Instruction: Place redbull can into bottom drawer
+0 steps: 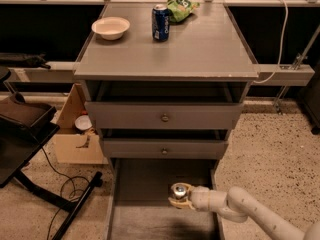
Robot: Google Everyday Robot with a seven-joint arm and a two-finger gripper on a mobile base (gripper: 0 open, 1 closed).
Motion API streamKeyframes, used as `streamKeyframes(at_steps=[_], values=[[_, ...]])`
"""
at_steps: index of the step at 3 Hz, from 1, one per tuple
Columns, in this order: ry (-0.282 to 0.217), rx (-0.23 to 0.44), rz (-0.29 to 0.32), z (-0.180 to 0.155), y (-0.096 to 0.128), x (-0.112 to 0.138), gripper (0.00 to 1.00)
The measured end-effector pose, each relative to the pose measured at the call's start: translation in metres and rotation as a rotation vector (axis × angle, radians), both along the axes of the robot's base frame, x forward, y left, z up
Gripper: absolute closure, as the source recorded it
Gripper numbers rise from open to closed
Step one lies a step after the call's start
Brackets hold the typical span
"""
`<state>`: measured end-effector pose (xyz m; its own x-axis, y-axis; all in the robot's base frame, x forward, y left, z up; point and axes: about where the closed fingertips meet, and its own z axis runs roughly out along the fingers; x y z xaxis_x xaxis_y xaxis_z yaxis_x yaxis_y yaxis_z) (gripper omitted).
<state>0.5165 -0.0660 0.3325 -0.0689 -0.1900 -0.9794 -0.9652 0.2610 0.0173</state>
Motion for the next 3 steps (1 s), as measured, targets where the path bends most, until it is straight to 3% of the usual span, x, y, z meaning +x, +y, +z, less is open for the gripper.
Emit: streamKeyframes(at_steps=[1,3], values=[[0.022,-0.001,-0.005,-0.048,0.006,0.003,1.00],[0.064,0.026,-0.016,-0.117,-0.006,-0.001,1.00]])
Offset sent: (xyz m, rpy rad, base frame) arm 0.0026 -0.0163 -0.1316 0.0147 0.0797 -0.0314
